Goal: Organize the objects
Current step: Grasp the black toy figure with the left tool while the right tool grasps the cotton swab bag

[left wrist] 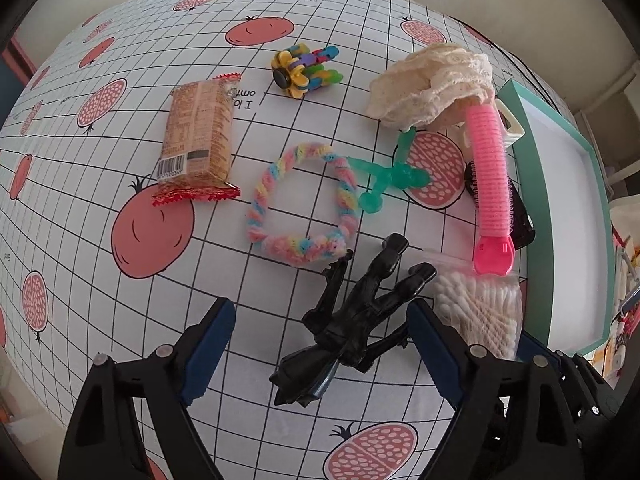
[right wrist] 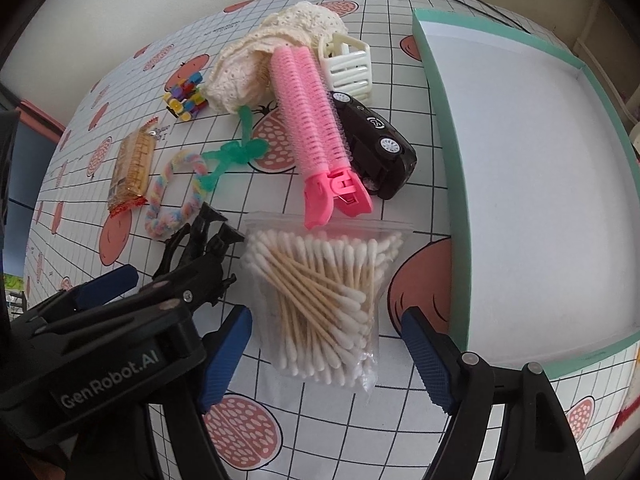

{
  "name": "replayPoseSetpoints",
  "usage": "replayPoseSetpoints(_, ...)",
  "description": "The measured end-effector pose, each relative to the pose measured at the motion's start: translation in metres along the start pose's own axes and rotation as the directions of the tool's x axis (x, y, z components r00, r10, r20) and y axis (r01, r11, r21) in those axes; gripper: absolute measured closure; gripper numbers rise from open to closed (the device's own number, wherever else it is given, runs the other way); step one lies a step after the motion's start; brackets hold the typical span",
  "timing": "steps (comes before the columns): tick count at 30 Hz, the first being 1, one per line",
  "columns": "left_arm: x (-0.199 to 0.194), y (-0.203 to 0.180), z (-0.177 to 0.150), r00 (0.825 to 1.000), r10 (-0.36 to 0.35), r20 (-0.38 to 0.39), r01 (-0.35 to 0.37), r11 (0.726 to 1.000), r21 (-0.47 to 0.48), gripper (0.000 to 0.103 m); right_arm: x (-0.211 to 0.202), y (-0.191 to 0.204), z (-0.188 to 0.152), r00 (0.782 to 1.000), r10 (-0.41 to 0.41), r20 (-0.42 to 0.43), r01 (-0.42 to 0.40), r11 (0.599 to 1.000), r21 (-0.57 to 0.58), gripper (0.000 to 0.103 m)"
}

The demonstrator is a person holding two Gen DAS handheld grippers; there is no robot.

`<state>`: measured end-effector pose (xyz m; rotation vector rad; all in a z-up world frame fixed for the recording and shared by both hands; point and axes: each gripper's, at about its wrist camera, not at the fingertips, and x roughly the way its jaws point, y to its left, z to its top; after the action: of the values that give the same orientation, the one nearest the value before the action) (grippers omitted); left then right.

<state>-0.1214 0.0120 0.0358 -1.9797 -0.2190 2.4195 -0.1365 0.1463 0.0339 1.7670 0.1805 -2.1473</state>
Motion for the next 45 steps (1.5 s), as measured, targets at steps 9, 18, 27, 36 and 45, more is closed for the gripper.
replayPoseSetpoints(9, 0.026, -0.058, -0.007, 1.0, 0.019, -0.004, -0.019, 1.0, -0.001, 0.016, -0.001, 0.004, 0.002, 0.999, -0.037, 0.013, 0.038, 0.999, -0.029, 0.023)
replayPoseSetpoints(18, 0.021, -0.069, -0.009, 1.0, 0.028, -0.004, -0.028, 1.0, 0.003, 0.03, -0.004, 0.01, 0.004, 0.999, -0.048, 0.019, 0.049, 0.998, -0.05, 0.023)
replayPoseSetpoints(27, 0.022, -0.057, -0.005, 1.0, 0.007, 0.009, -0.007, 1.0, -0.018, 0.049, 0.003, 0.027, 0.0, 0.995, -0.09, 0.032, 0.092, 0.993, -0.07, 0.023)
replayPoseSetpoints(36, 0.034, -0.034, 0.009, 1.0, -0.011, 0.009, 0.011, 0.999, -0.033, 0.05, -0.002, 0.031, -0.004, 0.992, -0.118, 0.049, 0.122, 0.987, -0.102, 0.036)
replayPoseSetpoints(45, 0.017, -0.001, 0.002, 0.998, -0.055, 0.012, 0.056, 0.997, -0.054, 0.059, -0.011, 0.03, -0.008, 0.994, -0.094, 0.05, 0.099, 0.99, -0.104, 0.049)
